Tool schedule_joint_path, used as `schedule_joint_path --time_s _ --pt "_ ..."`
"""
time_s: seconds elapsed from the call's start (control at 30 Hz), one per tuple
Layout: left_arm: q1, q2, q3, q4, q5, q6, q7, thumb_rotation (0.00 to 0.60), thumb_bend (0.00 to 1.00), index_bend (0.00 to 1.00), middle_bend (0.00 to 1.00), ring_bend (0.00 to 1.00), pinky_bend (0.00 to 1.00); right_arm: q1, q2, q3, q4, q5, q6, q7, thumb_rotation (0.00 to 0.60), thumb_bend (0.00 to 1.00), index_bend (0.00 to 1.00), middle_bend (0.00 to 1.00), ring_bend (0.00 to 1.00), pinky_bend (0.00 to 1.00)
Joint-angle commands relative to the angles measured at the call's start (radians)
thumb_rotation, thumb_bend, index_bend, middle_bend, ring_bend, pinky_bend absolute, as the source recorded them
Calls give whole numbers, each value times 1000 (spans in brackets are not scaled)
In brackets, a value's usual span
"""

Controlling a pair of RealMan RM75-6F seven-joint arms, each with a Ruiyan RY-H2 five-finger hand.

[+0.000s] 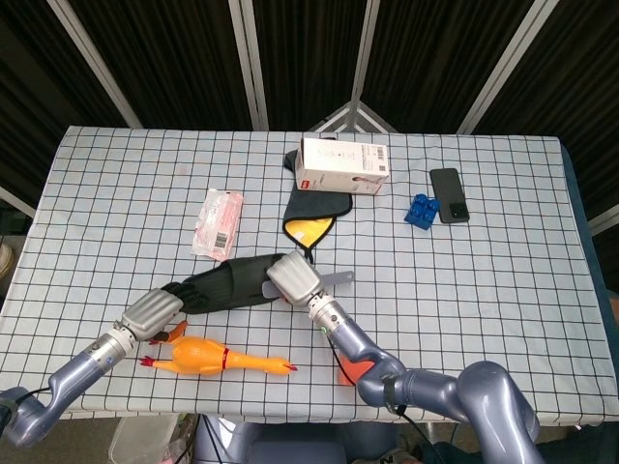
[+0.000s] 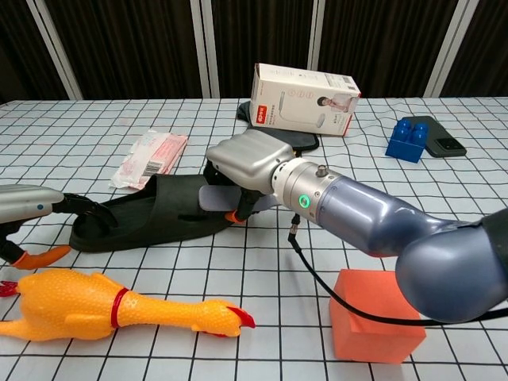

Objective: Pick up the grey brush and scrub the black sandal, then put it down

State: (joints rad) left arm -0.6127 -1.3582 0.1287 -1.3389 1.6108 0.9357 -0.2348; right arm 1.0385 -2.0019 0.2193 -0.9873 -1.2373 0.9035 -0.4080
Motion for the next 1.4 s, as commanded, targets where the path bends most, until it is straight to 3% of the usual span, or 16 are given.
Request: schedule_joint_path --time_s 0.03,0.6,1.07,1.4 --pt "-2 -1 -1 0 0 -1 1 600 728 179 210 113 147 1 0 3 -6 -7 3 -2 600 818 866 758 609 770" --pt "-16 -6 -10 -27 0 -11 24 600 728 179 210 113 147 24 -20 38 -113 -39 40 -48 600 826 866 760 611 770" --pt "-8 1 -8 -41 -7 -5 33 600 728 178 210 113 147 42 -89 61 32 -22 9 -14 600 826 866 760 611 770" --pt "-1 4 -4 -31 -16 -6 22 600 728 178 210 113 147 33 -101 41 119 -28 -13 -15 600 826 866 760 611 770"
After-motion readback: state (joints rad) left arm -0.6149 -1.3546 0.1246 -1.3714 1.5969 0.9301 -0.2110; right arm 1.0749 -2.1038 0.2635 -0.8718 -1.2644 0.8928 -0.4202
